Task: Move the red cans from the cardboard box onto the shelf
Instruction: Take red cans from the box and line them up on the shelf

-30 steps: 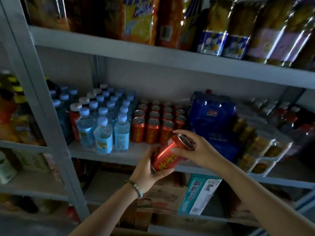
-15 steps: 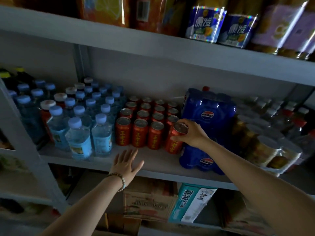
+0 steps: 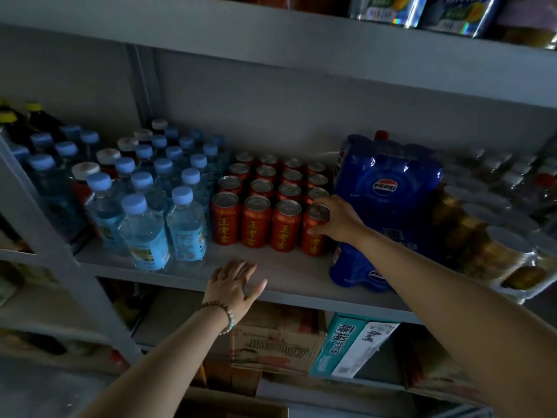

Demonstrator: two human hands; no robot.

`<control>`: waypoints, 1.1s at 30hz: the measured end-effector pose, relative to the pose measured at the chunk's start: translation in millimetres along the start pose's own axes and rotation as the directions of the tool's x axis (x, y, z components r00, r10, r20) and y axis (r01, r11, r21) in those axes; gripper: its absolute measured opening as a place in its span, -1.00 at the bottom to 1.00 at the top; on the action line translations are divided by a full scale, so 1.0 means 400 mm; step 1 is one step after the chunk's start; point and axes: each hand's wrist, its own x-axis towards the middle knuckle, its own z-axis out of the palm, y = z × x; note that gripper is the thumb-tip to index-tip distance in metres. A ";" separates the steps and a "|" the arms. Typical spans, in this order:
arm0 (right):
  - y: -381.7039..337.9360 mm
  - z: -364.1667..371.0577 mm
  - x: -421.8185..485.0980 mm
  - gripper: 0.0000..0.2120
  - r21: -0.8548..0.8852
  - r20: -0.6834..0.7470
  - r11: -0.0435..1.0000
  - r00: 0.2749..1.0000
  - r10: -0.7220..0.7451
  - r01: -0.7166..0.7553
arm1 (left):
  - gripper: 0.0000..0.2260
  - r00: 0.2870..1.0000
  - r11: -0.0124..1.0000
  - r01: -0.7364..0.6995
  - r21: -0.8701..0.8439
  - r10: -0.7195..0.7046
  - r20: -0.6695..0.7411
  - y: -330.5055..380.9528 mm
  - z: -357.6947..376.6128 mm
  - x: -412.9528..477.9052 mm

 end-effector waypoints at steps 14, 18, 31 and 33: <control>0.029 0.027 -0.016 -0.36 0.066 -0.113 0.997 0.993 -0.020 0.028 | -0.44 1.000 1.000 -0.012 0.009 0.012 -0.002 -0.004 0.004 0.001; 0.012 0.048 -0.085 -0.49 0.102 -0.356 0.985 0.930 -0.096 0.141 | -0.42 0.997 0.998 -0.058 -0.039 0.056 -0.059 -0.012 0.007 0.002; -0.061 0.587 -0.508 -0.48 0.006 -0.143 0.996 0.986 -0.083 0.084 | -0.44 0.997 0.990 -0.074 -0.124 0.069 -0.043 -0.472 0.352 -0.286; -0.071 0.722 -0.531 -0.43 0.021 -0.048 1.000 0.999 0.022 -0.021 | -0.42 0.997 0.987 0.071 -0.145 -0.066 0.034 -0.586 0.419 -0.307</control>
